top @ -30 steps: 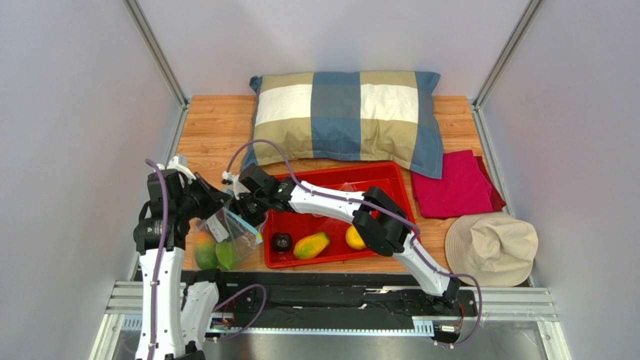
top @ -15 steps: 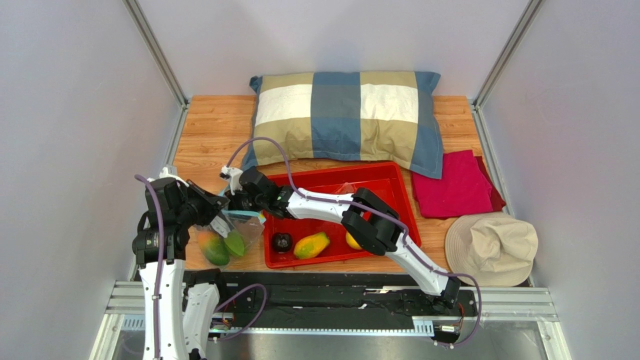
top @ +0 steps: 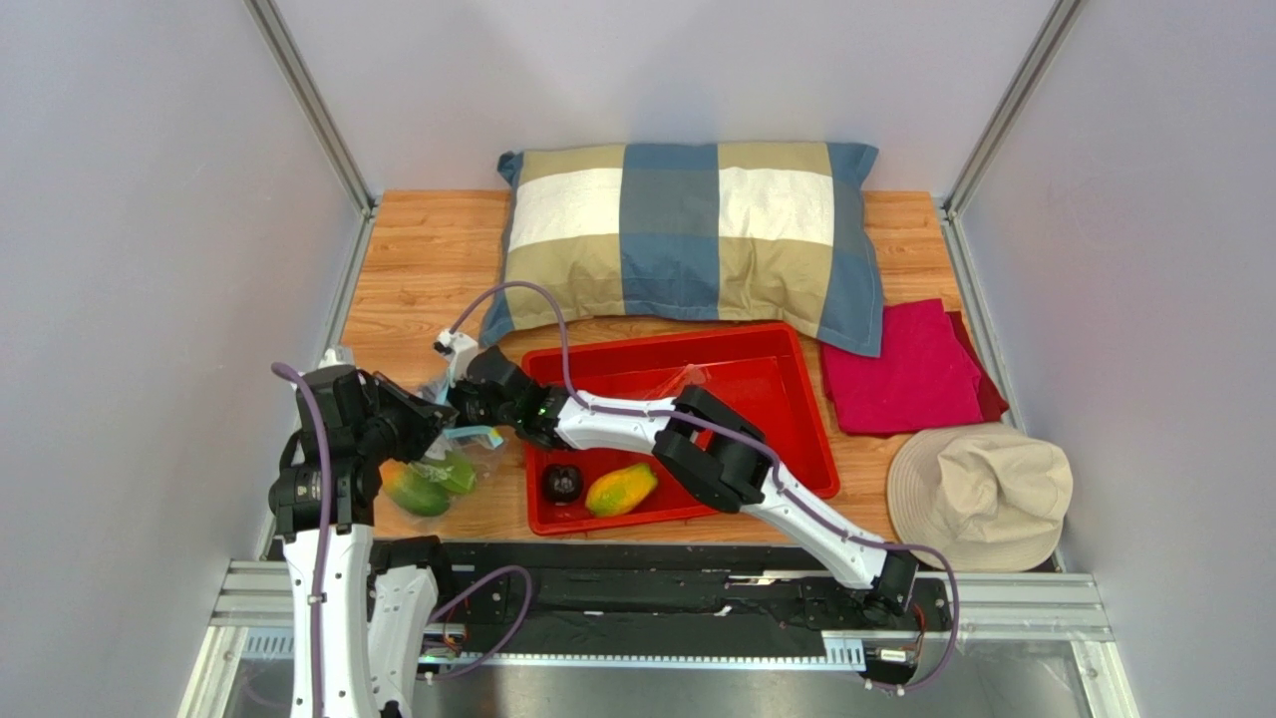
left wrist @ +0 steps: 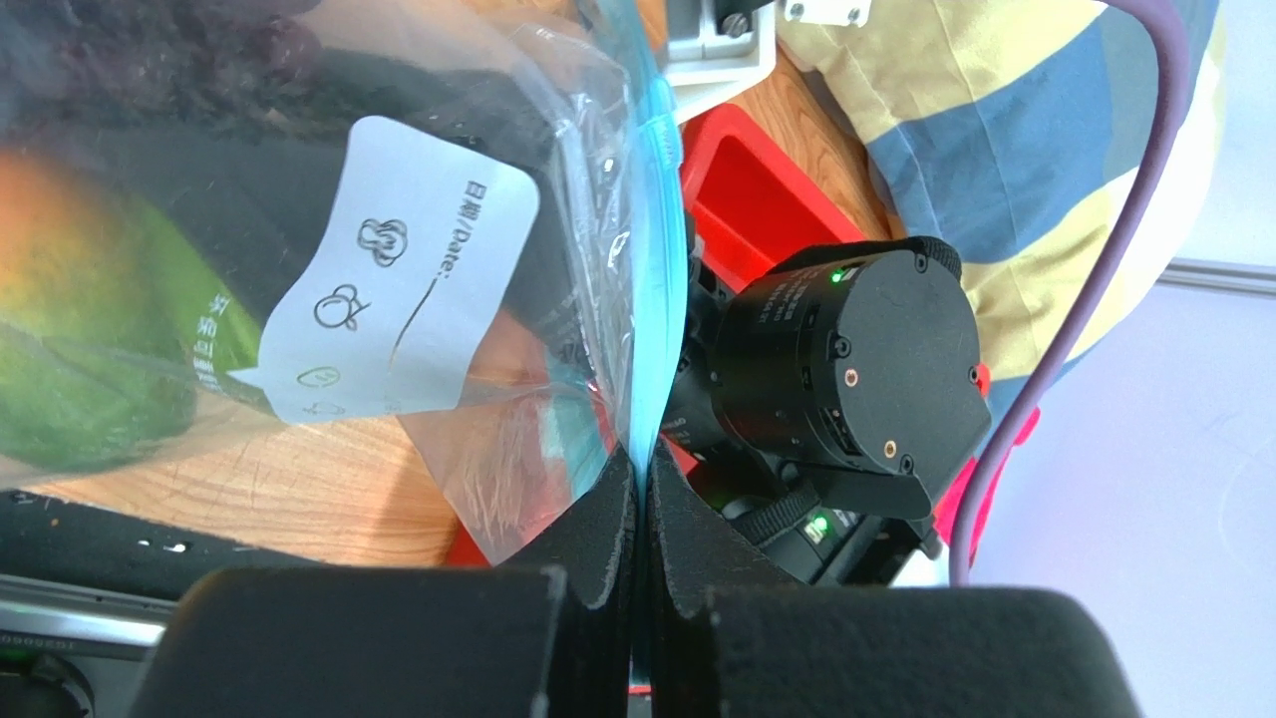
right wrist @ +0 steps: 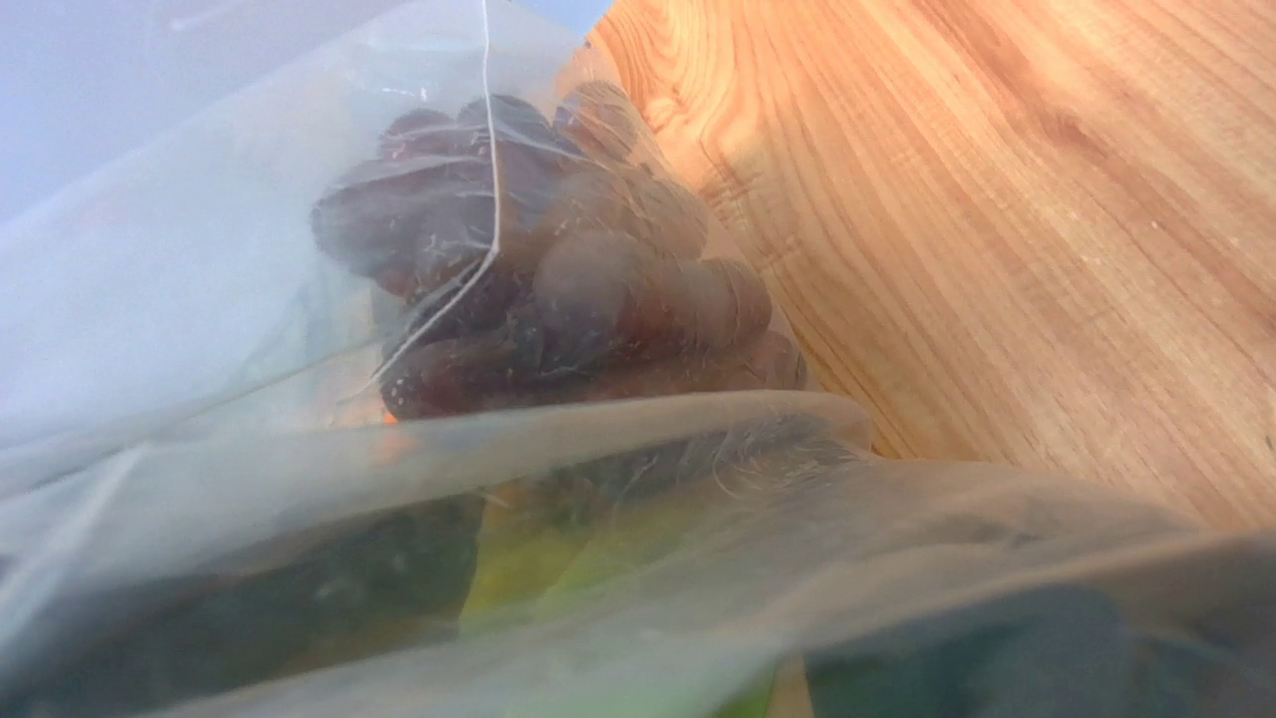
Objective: Open the zip-top bag and remove the fake food
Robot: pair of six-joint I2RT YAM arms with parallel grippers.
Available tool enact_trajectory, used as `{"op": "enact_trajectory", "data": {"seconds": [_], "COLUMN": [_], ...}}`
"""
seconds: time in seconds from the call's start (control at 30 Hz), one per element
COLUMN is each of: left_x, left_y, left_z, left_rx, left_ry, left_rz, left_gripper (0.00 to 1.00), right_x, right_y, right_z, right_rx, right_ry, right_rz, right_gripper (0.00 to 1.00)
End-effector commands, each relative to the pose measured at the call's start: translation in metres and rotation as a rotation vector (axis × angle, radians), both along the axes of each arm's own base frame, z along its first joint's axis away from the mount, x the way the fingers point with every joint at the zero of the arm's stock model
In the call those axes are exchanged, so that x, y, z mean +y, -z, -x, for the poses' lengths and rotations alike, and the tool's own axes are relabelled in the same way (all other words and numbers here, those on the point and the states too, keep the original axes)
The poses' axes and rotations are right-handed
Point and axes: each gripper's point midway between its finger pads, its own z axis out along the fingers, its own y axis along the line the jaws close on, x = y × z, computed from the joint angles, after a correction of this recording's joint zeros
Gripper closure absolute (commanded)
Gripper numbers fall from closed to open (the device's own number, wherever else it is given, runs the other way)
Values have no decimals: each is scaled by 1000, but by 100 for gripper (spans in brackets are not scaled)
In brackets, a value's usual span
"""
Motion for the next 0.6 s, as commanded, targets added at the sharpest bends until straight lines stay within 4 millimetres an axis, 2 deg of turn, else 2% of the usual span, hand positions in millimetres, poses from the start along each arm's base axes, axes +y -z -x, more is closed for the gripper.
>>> {"op": "enact_trajectory", "data": {"seconds": [0.0, 0.07, 0.1, 0.17, 0.2, 0.23, 0.27, 0.3, 0.37, 0.4, 0.47, 0.5, 0.53, 0.57], "left_x": [-16, -16, -15, -13, -12, -11, -10, -9, -5, -4, 2, 4, 8, 10], "left_y": [-5, -5, -6, -8, -8, -8, -8, -8, -10, -10, -13, -12, -14, -13], "left_z": [16, 16, 16, 15, 15, 15, 14, 13, 12, 11, 9, 9, 7, 8], "left_rx": [14, 14, 10, 5, 6, 8, 9, 16, 8, 11, 0, 12, 11, 19], "left_ry": [46, 45, 41, 36, 35, 36, 36, 38, 33, 31, 29, 31, 22, 28], "left_rz": [69, 70, 67, 53, 46, 41, 30, 23, -3, -12, -53, -67, -89, -109], "left_gripper": [100, 100, 100, 100, 100, 100, 100, 100, 100, 100, 100, 100, 100, 100], "right_x": [1, 2, 0, -1, -4, -6, -8, -13, -18, -24, -32, -39, -47, -52], "right_y": [-16, -17, -18, -29, -31, -32, -47, -44, -52, -65, -71, -96, -84, -91], "right_z": [-49, -46, -49, -46, -49, -48, -47, -46, -42, -38, -30, -27, -22, -16], "right_rx": [7, 12, 11, -2, -7, -29, -48, -52, -73, -82, -96, -117, -101, -109], "right_ry": [129, 88, 80, 48, 47, 36, 33, 32, 17, 11, -9, -11, -14, -34], "right_rz": [-119, -137, -148, -180, -177, -169, -178, -160, -144, -144, -133, -156, -125, -128], "right_gripper": [45, 56, 70, 80, 88, 91, 94, 96, 100, 100, 100, 100, 100, 100]}}
